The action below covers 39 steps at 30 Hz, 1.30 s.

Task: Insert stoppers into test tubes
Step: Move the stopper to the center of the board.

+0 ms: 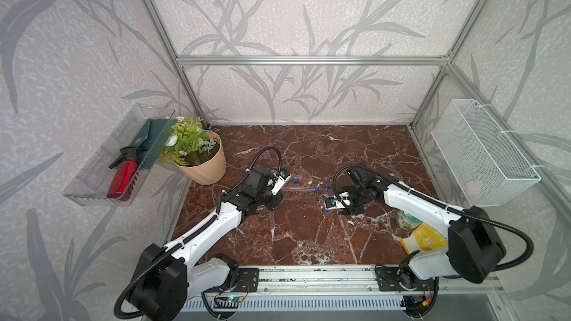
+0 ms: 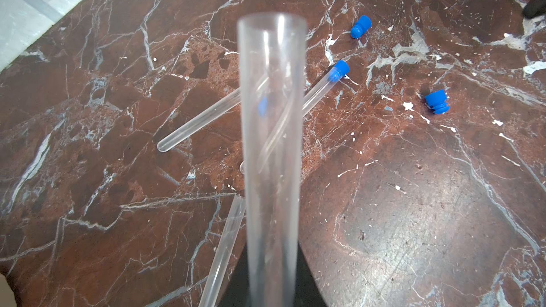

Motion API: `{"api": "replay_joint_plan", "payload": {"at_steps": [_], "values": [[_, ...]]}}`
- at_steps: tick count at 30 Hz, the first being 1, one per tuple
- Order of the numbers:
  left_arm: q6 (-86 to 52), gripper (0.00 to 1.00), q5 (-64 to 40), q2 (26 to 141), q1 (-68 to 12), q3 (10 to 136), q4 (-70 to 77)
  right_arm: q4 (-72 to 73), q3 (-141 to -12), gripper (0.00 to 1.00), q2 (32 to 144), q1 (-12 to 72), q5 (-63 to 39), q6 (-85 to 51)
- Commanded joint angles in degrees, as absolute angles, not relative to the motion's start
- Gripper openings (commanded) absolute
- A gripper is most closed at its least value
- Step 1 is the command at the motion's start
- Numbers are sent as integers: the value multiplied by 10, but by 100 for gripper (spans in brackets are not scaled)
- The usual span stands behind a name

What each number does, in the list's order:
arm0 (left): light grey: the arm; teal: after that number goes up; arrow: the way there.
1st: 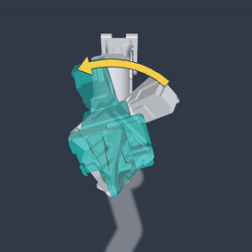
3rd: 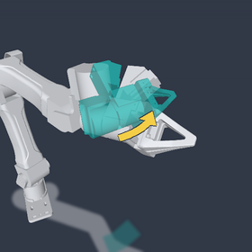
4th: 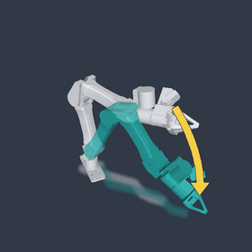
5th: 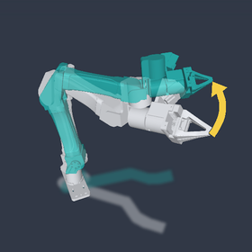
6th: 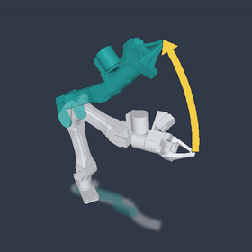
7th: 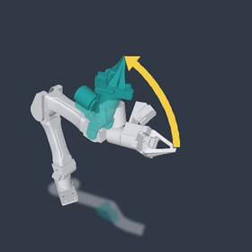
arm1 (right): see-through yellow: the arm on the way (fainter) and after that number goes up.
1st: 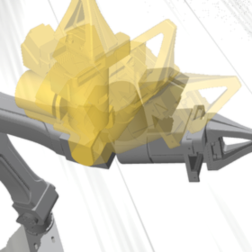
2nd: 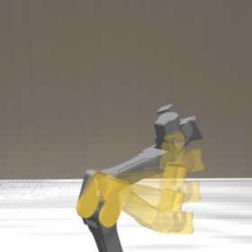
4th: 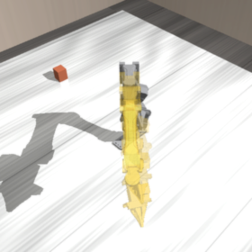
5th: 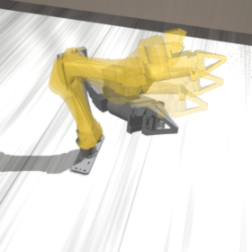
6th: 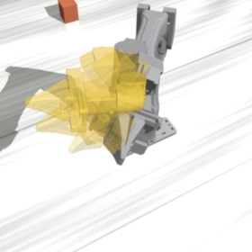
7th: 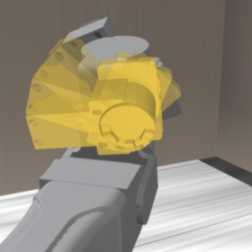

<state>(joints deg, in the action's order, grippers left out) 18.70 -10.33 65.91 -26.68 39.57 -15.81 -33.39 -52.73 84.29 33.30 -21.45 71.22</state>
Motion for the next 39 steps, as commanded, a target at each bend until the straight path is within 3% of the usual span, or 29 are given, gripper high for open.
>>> {"api": "replay_joint_plan", "payload": {"at_steps": [1, 19, 29, 39], "values": [[197, 0, -97, 647, -267, 388, -165, -356, -560, 52, 885, 349, -225, 812], [207, 0, -80, 614, -268, 367, -181, -315, -664, 51, 1042, 401, -181, 810], [196, 0, -56, 596, -267, 365, -191, -297, -692, 53, 1075, 427, -208, 752], [94, 0, -4, 536, -259, 336, -177, -247, -678, 58, 1080, 461, -237, 678]]}}
